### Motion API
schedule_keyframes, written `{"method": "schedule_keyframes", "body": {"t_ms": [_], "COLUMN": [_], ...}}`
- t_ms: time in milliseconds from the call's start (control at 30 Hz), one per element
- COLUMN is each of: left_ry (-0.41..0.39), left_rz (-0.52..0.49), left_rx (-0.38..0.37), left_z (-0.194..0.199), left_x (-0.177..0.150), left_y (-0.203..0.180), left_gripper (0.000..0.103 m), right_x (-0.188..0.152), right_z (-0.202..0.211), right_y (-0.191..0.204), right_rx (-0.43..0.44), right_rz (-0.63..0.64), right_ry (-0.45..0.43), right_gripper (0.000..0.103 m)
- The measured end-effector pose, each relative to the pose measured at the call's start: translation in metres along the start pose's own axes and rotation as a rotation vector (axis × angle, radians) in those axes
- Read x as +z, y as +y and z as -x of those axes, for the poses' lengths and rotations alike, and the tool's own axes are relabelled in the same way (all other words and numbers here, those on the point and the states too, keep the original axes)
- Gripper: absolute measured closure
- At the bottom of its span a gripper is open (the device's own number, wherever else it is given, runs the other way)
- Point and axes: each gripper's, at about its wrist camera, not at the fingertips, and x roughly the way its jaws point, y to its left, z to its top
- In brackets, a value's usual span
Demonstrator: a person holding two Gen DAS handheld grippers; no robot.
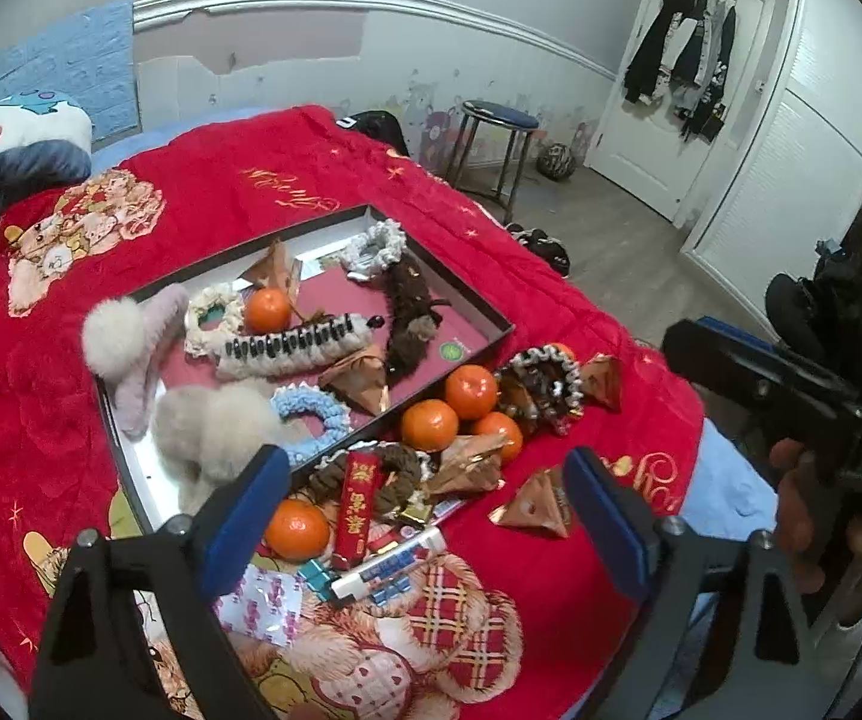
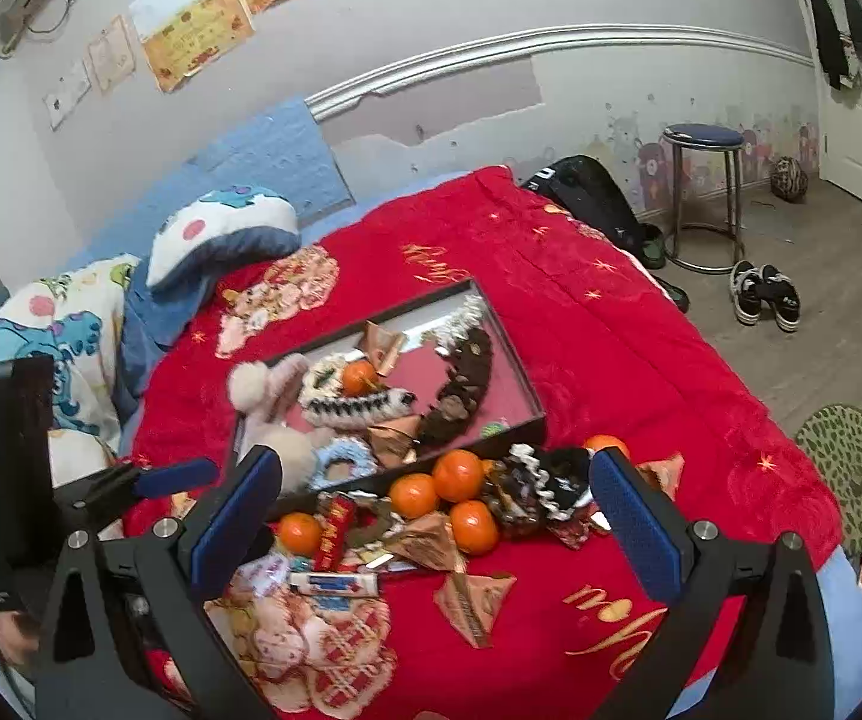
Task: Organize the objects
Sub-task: 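Withdraw both open grippers from the tray toward the remaining items, then grasp the black-and-white scrunchie with the right gripper while the left grasps the red tube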
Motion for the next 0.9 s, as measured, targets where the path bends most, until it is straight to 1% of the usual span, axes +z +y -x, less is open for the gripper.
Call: {"method": "schedule_keyframes", "body": {"t_ms": [33, 133, 233, 300, 400, 500, 567, 633, 667, 700, 733, 767, 833, 900], "left_ry": [0.003, 0.019, 0.040, 0.057, 0.078, 0.080, 0.090, 0.104, 0.110, 0.116, 0.124, 0.133, 0.150, 0.163], "left_rz": [0.006, 0.029, 0.031, 0.038, 0.046, 0.042, 0.039, 0.049, 0.058, 0.067, 0.071, 0.071, 0.079, 0.097], "left_rx": [0.012, 0.018, 0.039, 0.032, 0.047, 0.052, 0.066, 0.077, 0.074, 0.070, 0.069, 0.077, 0.083, 0.075], "left_z": [-0.003, -0.012, -0.022, -0.031, -0.043, -0.051, -0.056, -0.061, -0.062, -0.064, -0.067, -0.069, -0.075, -0.080], "left_x": [-0.002, -0.007, -0.009, -0.011, -0.013, -0.014, -0.014, -0.016, -0.017, -0.018, -0.020, -0.021, -0.023, -0.024], "left_y": [0.002, 0.007, 0.010, 0.010, 0.011, 0.010, 0.011, 0.013, 0.014, 0.016, 0.018, 0.019, 0.022, 0.026], "left_gripper": [0.009, 0.009, 0.010, 0.013, 0.016, 0.018, 0.018, 0.018, 0.018, 0.018, 0.018, 0.018, 0.019, 0.027], "right_x": [-0.001, -0.003, -0.003, -0.002, 0.000, -0.002, -0.004, -0.007, -0.009, -0.012, -0.015, -0.017, -0.020, -0.022], "right_z": [-0.001, -0.005, -0.010, -0.015, -0.022, -0.032, -0.042, -0.050, -0.055, -0.061, -0.064, -0.068, -0.076, -0.080], "right_y": [-0.003, -0.015, -0.030, -0.039, -0.050, -0.060, -0.066, -0.070, -0.072, -0.074, -0.073, -0.073, -0.072, -0.070], "right_rx": [-0.008, -0.028, -0.042, -0.058, -0.062, -0.065, -0.059, -0.060, -0.067, -0.070, -0.069, -0.071, -0.075, -0.054], "right_rz": [-0.002, -0.019, -0.035, -0.041, -0.057, -0.075, -0.086, -0.090, -0.094, -0.097, -0.096, -0.094, -0.081, -0.083], "right_ry": [-0.001, -0.002, -0.005, 0.000, 0.006, 0.037, 0.075, 0.105, 0.123, 0.144, 0.157, 0.174, 0.194, 0.195], "right_gripper": [0.000, 0.000, 0.000, 0.000, 0.001, 0.006, 0.014, 0.019, 0.025, 0.029, 0.035, 0.039, 0.040, 0.043]}}
